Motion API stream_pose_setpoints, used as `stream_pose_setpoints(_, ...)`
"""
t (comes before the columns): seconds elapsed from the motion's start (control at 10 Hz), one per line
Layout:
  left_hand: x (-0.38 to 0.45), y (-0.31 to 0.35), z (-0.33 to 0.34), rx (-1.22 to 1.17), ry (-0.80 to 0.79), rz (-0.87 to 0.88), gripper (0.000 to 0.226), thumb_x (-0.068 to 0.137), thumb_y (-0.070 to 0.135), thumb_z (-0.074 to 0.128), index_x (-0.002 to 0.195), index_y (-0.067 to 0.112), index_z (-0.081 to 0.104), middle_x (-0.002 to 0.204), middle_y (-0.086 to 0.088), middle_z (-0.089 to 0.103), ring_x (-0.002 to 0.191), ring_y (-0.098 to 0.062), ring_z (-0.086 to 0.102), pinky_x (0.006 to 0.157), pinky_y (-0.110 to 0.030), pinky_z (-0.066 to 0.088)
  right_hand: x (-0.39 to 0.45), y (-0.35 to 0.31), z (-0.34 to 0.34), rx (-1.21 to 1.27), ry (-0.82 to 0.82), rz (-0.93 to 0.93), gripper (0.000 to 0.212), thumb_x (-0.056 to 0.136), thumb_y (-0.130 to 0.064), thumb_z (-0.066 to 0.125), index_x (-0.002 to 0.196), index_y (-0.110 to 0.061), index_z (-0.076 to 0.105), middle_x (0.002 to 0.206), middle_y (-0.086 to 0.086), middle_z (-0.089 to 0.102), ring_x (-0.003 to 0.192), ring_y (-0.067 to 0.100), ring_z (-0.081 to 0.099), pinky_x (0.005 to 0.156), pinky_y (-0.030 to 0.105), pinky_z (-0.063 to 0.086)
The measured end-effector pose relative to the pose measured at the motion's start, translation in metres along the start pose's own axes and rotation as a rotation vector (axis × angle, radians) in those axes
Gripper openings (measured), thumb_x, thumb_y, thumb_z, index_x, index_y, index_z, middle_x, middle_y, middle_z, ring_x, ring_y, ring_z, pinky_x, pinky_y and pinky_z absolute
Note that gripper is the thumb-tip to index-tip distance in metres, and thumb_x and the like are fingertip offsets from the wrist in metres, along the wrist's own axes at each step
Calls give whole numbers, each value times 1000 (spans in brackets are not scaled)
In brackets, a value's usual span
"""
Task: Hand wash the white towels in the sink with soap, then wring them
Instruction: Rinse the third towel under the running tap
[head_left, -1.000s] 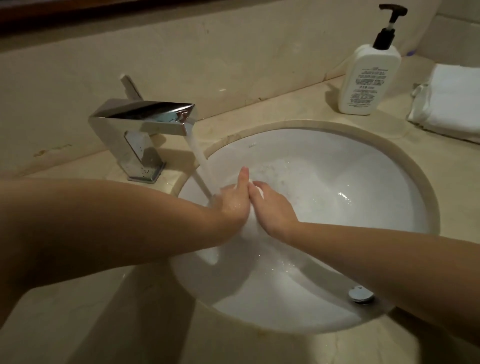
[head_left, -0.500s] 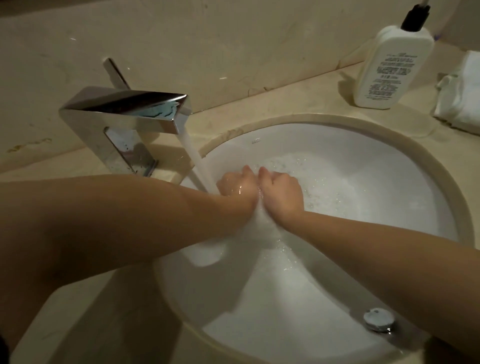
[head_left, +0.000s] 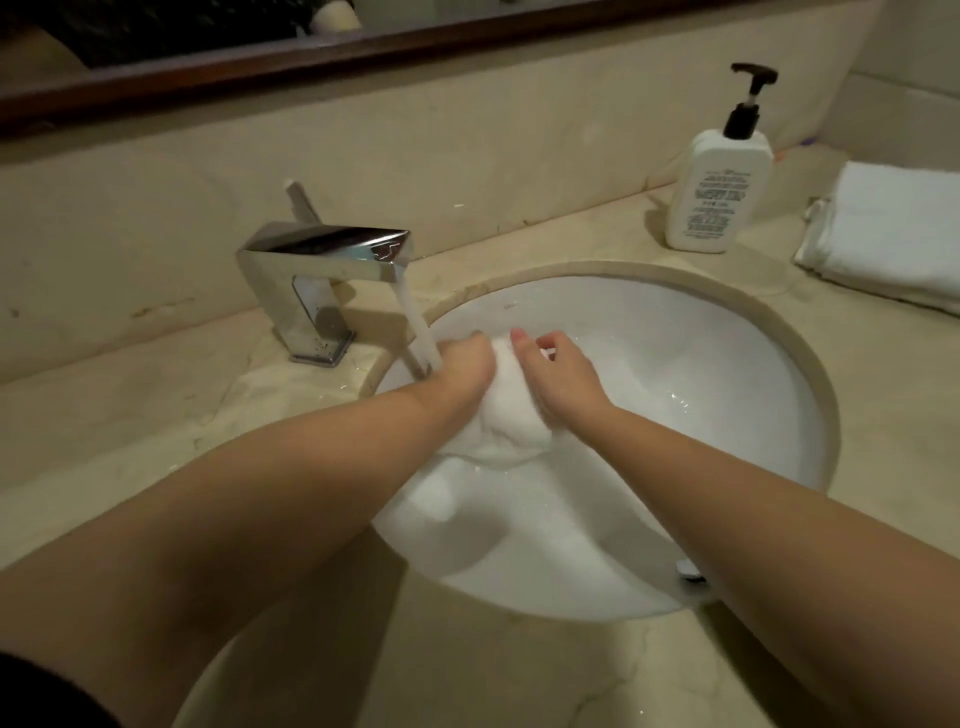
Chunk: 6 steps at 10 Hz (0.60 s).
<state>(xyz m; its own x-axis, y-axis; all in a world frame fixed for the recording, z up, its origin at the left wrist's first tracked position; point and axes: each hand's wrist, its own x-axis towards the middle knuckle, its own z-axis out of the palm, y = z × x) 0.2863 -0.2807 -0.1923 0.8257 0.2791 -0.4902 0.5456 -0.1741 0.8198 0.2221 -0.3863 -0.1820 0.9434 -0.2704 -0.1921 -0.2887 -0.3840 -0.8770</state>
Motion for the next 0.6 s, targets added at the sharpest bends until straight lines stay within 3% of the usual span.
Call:
stream_pose_setpoints(0.1,-19,9,-30,-162,26,38,34,98,31,53,117,5,66,117,-14,69,102,-32,67,85,-34,54,-11,-13,-6,49,2,-31,63,93,-70,46,127,-18,54,122,-1,60,109,21,57,83,32,40)
stream_pose_setpoints(0.2,-26,17,-55,-179,-36,112,53,100,42,50,135,4,59,131,-18,65,119,-35,64,97,-40,55,-23,-30,-1,117,-46,-3,74,88,-76,46,132,-17,55,123,-3,58,112,22,57,89,36,44)
stream_pose_setpoints(0.3,-37,22,-74,-228,-189,105,89,76,78,57,138,14,59,121,-14,72,106,-35,71,97,-45,56,-25,-40,3,247,-48,17,65,90,-71,51,119,-13,63,117,3,67,103,22,63,87,37,50)
stream_pose_setpoints(0.4,-64,19,-99,-141,-379,171,77,68,70,80,124,18,68,106,-7,78,93,-27,77,84,-38,61,-24,-48,6,395,-45,39,53,90,-61,61,103,-11,69,103,11,74,95,28,71,92,44,56)
stream_pose_setpoints(0.5,-71,11,-113,-174,-400,261,49,80,40,85,121,17,69,105,-5,78,93,-23,77,76,-34,62,-23,-48,10,435,-99,44,50,86,-62,65,100,-15,72,97,7,77,92,28,74,93,49,57)
stream_pose_setpoints(0.6,-72,0,-111,-319,-308,298,52,71,40,90,115,18,72,102,-4,79,94,-23,76,84,-40,62,-20,-53,15,355,-151,69,55,88,-69,57,104,-18,72,99,2,76,94,23,72,94,42,55)
